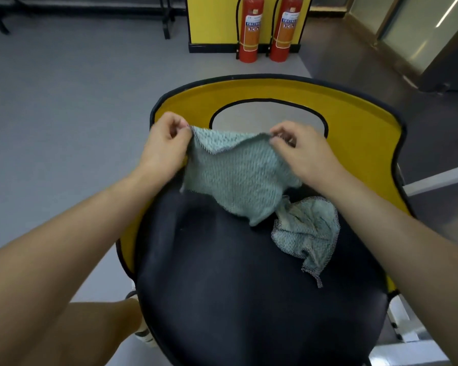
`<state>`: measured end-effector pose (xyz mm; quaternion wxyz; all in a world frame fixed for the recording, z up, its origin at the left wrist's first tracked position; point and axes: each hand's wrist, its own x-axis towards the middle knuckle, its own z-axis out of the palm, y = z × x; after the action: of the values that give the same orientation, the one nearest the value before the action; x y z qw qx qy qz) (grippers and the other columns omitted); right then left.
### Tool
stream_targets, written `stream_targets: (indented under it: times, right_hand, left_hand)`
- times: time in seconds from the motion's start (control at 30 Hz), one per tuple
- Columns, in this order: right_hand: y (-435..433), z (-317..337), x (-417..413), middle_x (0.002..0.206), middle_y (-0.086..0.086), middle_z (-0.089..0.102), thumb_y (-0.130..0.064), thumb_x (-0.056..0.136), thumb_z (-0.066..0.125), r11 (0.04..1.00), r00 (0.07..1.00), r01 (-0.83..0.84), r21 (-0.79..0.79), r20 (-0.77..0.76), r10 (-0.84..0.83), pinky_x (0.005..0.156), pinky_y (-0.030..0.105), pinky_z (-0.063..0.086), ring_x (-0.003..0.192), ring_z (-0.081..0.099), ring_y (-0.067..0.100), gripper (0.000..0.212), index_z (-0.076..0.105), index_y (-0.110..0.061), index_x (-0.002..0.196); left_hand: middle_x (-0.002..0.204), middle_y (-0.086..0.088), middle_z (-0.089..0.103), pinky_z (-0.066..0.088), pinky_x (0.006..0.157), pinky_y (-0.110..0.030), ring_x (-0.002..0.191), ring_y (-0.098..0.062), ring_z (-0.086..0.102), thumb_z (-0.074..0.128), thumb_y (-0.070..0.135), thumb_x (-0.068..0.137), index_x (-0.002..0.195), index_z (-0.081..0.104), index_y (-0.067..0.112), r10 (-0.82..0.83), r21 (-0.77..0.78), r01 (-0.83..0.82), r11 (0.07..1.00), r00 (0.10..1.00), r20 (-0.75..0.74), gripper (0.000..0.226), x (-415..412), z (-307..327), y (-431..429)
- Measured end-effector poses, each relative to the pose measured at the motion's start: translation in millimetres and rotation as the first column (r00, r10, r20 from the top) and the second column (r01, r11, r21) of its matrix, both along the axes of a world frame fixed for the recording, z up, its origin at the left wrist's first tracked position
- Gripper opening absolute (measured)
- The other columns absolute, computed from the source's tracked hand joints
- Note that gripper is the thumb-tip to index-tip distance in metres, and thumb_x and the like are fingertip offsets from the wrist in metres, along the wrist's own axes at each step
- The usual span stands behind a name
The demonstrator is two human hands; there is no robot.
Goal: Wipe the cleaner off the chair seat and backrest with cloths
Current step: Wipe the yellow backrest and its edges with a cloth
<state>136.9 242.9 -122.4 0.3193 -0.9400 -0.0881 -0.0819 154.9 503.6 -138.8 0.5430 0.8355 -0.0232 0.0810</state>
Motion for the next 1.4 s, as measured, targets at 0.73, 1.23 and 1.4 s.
stream_targets:
  times: [0.73, 1.23, 1.4]
  right_hand:
    - [42, -109, -133, 0.108, -0.011, 0.062, -0.053, 0.099, 0.047, 0.838, 0.866, -0.460, -0.295, -0.359, 0.349, 0.085, 0.038, 0.050, 0.101, 0.060, 0.014, 0.028, 0.061, -0.034, 0.115]
    - [11, -100, -155, 0.100, -0.013, 0.040, -0.018, 0.094, 0.045, 0.783, 0.848, -0.485, -0.390, -0.429, 0.311, 0.077, 0.027, 0.037, 0.094, 0.040, 0.011, 0.010, 0.045, -0.027, 0.097]
    - [2, -92, -152, 0.090, -0.015, 0.052, -0.016, 0.089, 0.046, 0.781, 0.754, -0.536, -0.320, -0.599, 0.271, 0.079, 0.039, 0.047, 0.085, 0.052, 0.015, 0.016, 0.041, -0.030, 0.084]
  left_hand:
    - [0.103, 0.010, 0.056, 0.050, 0.082, -0.037, 0.093, -0.018, 0.054, 0.038, 0.077, 0.084, 0.105, 0.058, 0.033, -0.475, 0.849, 0.409, 0.335, 0.851, -0.223, 0.053, -128, -105, 16]
    - [0.078, 0.006, 0.064, 0.044, 0.072, -0.040, 0.079, -0.026, 0.059, 0.069, 0.027, 0.074, 0.085, 0.056, 0.024, -0.345, 0.927, 0.212, 0.309, 0.933, -0.099, 0.017, -148, -92, 2]
    - [0.071, 0.007, 0.064, 0.044, 0.065, -0.034, 0.067, -0.022, 0.061, 0.071, 0.027, 0.081, 0.080, 0.059, 0.027, -0.330, 0.942, 0.314, 0.120, 0.908, -0.260, 0.012, -147, -72, 30]
